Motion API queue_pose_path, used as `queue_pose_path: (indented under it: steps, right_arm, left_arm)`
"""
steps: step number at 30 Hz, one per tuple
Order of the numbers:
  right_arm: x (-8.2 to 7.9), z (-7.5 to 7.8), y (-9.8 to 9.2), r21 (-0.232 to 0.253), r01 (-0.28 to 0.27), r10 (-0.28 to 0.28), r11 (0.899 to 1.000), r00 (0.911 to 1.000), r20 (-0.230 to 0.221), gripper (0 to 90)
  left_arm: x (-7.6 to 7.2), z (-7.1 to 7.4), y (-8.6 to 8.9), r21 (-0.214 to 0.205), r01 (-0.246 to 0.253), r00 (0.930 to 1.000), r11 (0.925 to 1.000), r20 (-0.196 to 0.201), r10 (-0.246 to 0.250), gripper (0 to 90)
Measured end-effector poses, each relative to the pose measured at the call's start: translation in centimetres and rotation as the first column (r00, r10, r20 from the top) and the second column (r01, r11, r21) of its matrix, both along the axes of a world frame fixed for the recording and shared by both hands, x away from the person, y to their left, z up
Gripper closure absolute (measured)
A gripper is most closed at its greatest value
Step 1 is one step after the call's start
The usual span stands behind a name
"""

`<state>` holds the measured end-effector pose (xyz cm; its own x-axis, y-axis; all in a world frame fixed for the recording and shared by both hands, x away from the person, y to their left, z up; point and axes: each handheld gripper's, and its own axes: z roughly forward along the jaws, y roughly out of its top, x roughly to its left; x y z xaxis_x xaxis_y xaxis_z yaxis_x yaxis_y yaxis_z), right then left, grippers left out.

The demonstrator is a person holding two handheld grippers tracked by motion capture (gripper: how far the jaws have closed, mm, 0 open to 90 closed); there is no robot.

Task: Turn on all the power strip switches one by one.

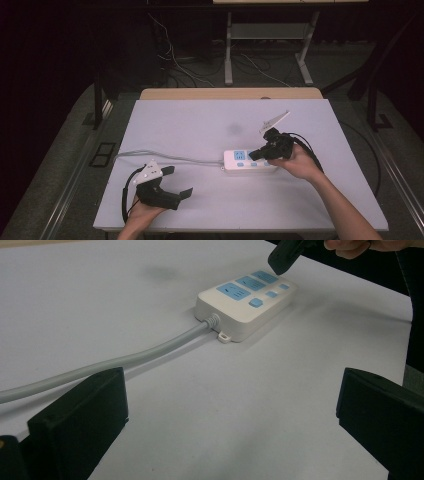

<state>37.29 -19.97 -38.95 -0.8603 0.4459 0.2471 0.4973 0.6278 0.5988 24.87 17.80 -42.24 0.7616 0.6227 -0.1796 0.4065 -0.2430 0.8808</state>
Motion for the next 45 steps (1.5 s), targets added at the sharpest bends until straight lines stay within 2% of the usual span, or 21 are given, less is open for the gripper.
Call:
queue_pose_path:
  steps: [15,22,45]
  right_arm:
    - [0.3,0.5,2.4,-0.02,-0.045,0.045,0.999,0.999,0.01,90.0]
    - [0.3,0.0,3.1,-0.04,-0.064,0.065,0.997,0.9979,0.01,90.0]
    - [0.6,-1.7,4.3,-0.068,-0.074,0.073,0.995,0.9972,-0.016,90.0]
  left_arm:
    - [0.0,0.0,0.1,-0.005,-0.003,1.0,1.0,0.001,0.003,0.0]
    - [0.0,0.0,0.1,-0.004,-0.001,1.0,1.0,0.002,0.001,0.0]
    - [0.0,0.1,0.2,-0.005,-0.001,1.0,1.0,0.002,0.001,0.0]
